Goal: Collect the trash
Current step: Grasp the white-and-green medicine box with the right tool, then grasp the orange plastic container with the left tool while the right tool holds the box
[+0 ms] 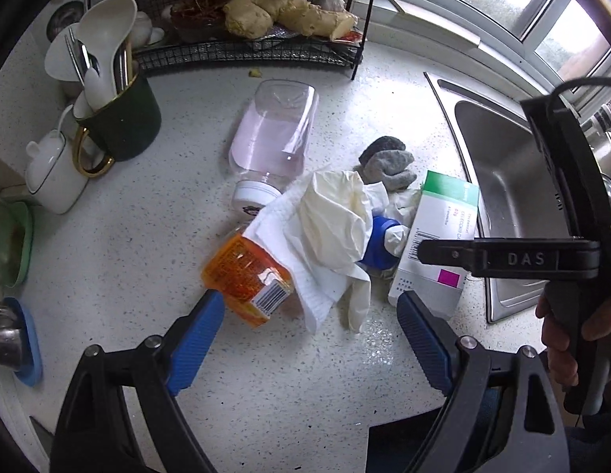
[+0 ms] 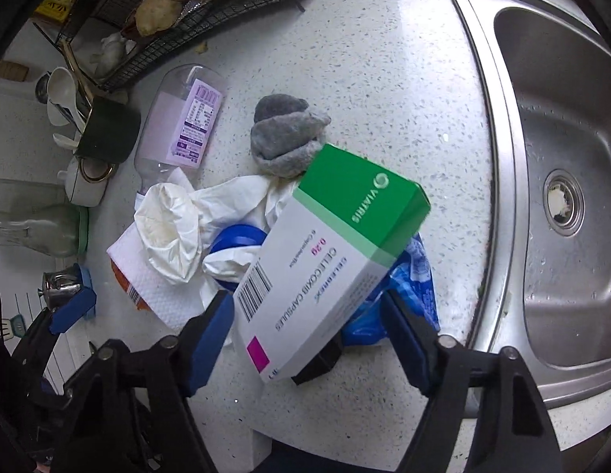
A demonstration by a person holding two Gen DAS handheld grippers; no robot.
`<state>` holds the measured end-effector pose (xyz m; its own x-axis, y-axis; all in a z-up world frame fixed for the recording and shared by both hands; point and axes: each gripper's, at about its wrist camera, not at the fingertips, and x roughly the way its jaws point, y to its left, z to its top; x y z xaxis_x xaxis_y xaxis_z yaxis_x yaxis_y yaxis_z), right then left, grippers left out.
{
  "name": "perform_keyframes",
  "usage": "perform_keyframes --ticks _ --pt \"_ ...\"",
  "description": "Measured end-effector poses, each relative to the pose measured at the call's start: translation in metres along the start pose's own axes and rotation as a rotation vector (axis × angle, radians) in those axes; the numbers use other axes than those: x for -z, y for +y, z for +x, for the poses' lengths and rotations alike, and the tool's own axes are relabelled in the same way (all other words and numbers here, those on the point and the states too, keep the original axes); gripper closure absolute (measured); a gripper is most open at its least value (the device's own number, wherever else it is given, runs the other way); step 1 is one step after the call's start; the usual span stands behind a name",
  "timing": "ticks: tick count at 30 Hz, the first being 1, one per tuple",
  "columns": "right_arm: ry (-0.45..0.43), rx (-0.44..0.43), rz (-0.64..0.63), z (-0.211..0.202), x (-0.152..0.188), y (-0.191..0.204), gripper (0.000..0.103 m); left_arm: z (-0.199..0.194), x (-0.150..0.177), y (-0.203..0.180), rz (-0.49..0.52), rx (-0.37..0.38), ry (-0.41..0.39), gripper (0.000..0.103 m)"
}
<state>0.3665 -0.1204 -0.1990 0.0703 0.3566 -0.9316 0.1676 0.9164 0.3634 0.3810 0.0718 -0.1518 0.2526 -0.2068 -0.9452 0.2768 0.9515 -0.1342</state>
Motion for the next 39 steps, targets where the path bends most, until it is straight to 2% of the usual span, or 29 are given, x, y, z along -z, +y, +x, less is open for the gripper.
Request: perform_keyframes --ticks 1,4,8,12,15,22,26,30,37,39 --pt "0.008 0.0 -0.003 0.002 -0.002 0.0 0.042 0.001 0.0 0.0 0.001 0.006 0.001 0.015" --pt "-0.007 0.038 -0.031 0.0 -0.006 0.008 0.05 0.002 0.0 0.0 0.004 0.012 0.002 0.015" --pt "-0.018 0.064 -0.076 -0.002 -0.005 0.017 0.054 0.0 0.003 0.006 -0.018 0.015 -0.011 0.015" --pt "-0.03 0.036 -0.094 -0.004 -0.005 0.023 0.073 -0.009 0.007 0.02 -0.064 0.029 -0.035 0.015" --pt "-0.059 0.069 -0.126 -0.012 -0.001 0.029 0.074 -0.011 0.014 0.034 -0.093 0.021 -0.039 0.015" --pt "-0.099 0.083 -0.157 -0.036 0.01 0.04 0.075 -0.009 0.027 0.067 -0.175 -0.024 -0.015 0.015" --pt "-0.114 0.093 -0.18 -0.045 0.013 0.036 0.075 -0.004 0.027 0.079 -0.179 -0.028 -0.005 0.015" --pt "-0.122 0.102 -0.193 -0.05 0.023 0.029 0.075 0.009 0.02 0.075 -0.111 -0.017 0.016 0.015" --pt "-0.115 0.106 -0.165 -0.053 0.028 0.018 0.075 0.033 0.016 0.05 0.123 -0.045 0.039 0.015" --pt "-0.114 0.109 -0.155 -0.053 0.028 0.015 0.075 0.038 0.013 0.046 0.159 -0.044 0.042 0.015"
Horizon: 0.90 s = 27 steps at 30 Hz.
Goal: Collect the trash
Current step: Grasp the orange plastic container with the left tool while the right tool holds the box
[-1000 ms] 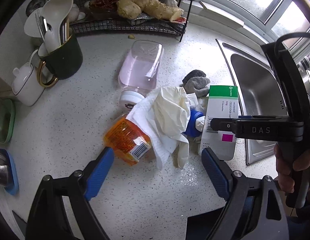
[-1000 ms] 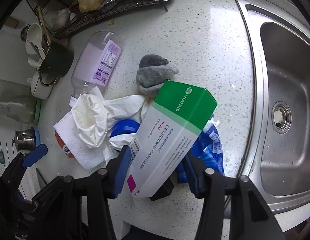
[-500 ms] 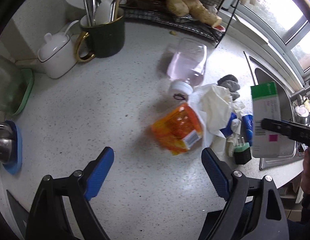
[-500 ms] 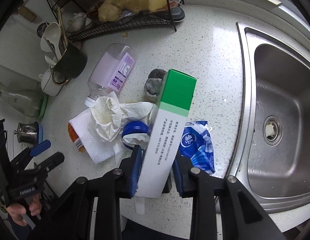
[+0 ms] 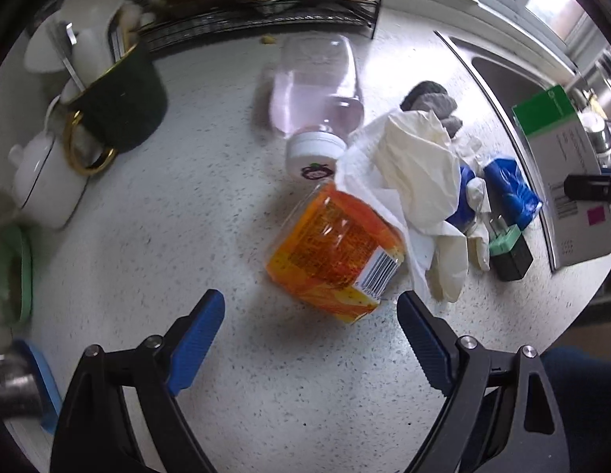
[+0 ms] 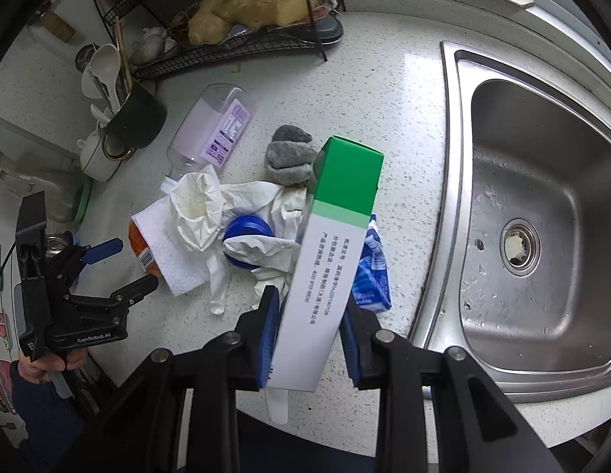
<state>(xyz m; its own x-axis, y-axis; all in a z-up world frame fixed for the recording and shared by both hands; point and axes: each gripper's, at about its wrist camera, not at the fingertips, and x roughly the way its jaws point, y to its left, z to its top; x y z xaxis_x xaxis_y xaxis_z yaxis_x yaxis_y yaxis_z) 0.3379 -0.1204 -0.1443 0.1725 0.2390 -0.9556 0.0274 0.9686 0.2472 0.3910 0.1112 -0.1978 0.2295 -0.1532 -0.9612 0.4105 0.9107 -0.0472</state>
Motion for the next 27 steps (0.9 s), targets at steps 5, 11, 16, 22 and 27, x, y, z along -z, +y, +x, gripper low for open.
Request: perform_keyframes --ticks 5,11,16,22,27 --pt "0.011 0.008 0.012 0.002 0.002 -0.004 0.075 0.013 -0.014 0.003 0.035 -0.011 0.017 0.015" --pt "0.016 0.0 -0.007 0.005 0.003 0.0 0.075 0.022 -0.021 0.005 0.057 0.006 0.016 0.015" --pt "0.01 0.006 -0.031 0.005 0.003 0.004 0.076 0.03 -0.024 0.003 0.03 0.047 0.039 0.015" --pt "0.004 -0.017 -0.049 0.003 0.008 0.008 0.075 0.035 -0.02 0.01 0.003 0.0 0.024 0.054" --pt "0.015 -0.013 -0.057 0.005 0.012 0.009 0.076 0.03 -0.011 0.012 0.003 -0.008 0.022 0.068"
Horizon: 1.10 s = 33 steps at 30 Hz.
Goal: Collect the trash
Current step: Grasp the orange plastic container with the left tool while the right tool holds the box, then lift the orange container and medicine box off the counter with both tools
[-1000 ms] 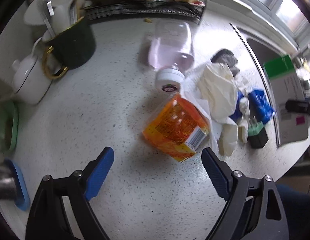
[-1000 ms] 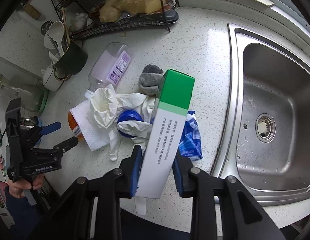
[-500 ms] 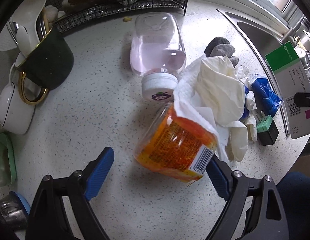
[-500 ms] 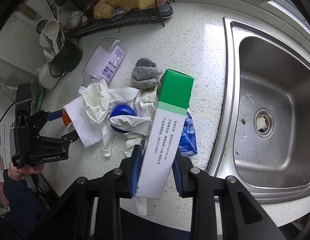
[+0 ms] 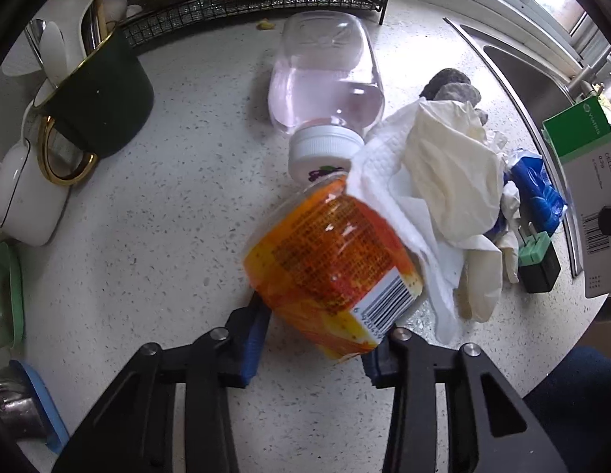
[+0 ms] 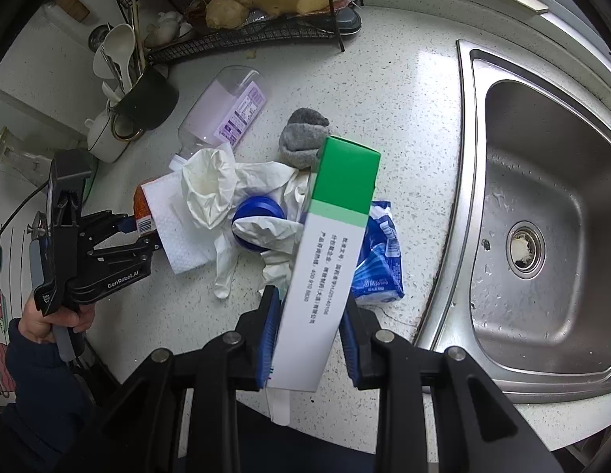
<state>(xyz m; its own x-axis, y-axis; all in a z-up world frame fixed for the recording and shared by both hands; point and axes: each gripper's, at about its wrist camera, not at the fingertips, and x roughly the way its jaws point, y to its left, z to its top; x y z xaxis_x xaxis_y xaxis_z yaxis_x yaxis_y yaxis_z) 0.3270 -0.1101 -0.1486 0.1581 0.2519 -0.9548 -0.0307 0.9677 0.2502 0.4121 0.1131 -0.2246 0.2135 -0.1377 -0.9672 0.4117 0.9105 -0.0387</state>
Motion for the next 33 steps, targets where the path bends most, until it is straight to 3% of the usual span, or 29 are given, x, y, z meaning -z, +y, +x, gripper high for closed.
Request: perform_keyframes --ticks 3,6,7,12,22,33 --pt "0.001 0.001 -0.003 0.0 0.001 0.001 0.075 -0.008 0.009 0.001 -0.019 0.0 -0.008 0.072" --pt "-0.004 0.0 -0.014 -0.003 0.002 0.003 0.075 -0.021 0.02 0.003 -0.055 -0.016 -0.012 0.092" --pt "-0.007 0.0 -0.021 -0.004 0.002 0.004 0.075 -0.026 0.023 0.003 -0.068 -0.02 -0.016 0.094" --pt "-0.008 -0.005 -0.044 -0.003 0.004 0.009 0.076 -0.049 0.042 0.002 -0.105 -0.046 -0.037 0.095" --pt "-0.018 -0.033 -0.119 -0.009 0.009 0.027 0.076 -0.09 0.061 -0.01 -0.14 -0.016 -0.094 0.098" --pt "-0.064 -0.056 -0.19 -0.034 0.027 0.026 0.076 -0.103 0.065 -0.068 -0.074 -0.014 -0.117 0.098"
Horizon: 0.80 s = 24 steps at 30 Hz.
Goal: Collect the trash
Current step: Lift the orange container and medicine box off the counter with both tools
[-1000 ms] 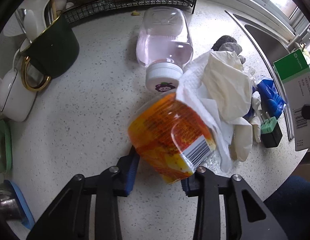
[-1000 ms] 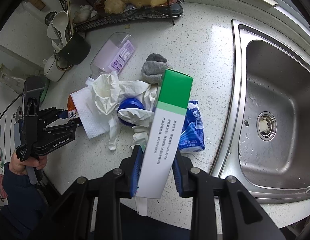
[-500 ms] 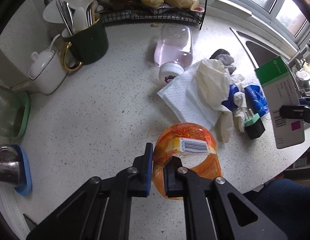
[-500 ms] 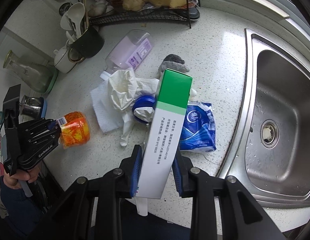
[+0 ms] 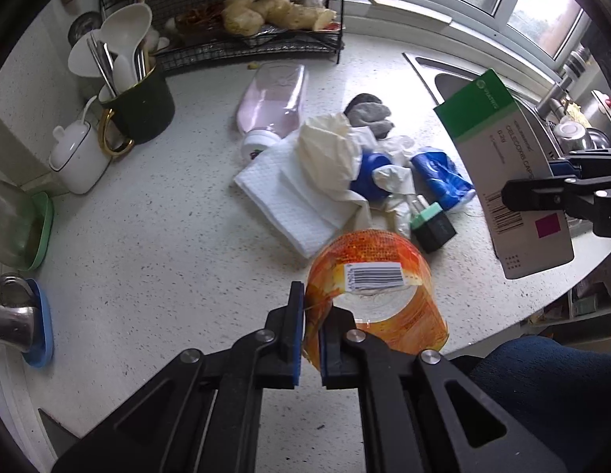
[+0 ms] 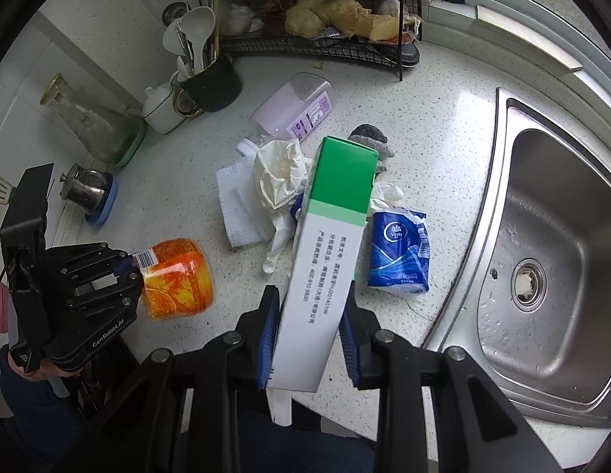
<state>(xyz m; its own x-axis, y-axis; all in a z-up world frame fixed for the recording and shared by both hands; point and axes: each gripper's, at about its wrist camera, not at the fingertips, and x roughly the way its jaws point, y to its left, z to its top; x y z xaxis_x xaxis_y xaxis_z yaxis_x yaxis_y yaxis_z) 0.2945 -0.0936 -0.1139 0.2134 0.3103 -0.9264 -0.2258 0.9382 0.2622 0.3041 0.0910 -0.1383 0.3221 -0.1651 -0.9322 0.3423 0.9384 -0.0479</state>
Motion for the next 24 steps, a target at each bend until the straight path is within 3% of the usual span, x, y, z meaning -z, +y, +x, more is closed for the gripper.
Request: perform_keyframes --ticks 11,24 --pt "-0.021 -0.037 -0.081 -0.03 0.048 -0.012 0.076 -0.029 0.024 -0.073 -0.005 -0.018 -0.031 0.098" --pt "-0.037 -0.112 -0.176 -0.067 0.14 -0.039 0.076 -0.062 0.102 -0.172 -0.102 -0.084 -0.059 0.098"
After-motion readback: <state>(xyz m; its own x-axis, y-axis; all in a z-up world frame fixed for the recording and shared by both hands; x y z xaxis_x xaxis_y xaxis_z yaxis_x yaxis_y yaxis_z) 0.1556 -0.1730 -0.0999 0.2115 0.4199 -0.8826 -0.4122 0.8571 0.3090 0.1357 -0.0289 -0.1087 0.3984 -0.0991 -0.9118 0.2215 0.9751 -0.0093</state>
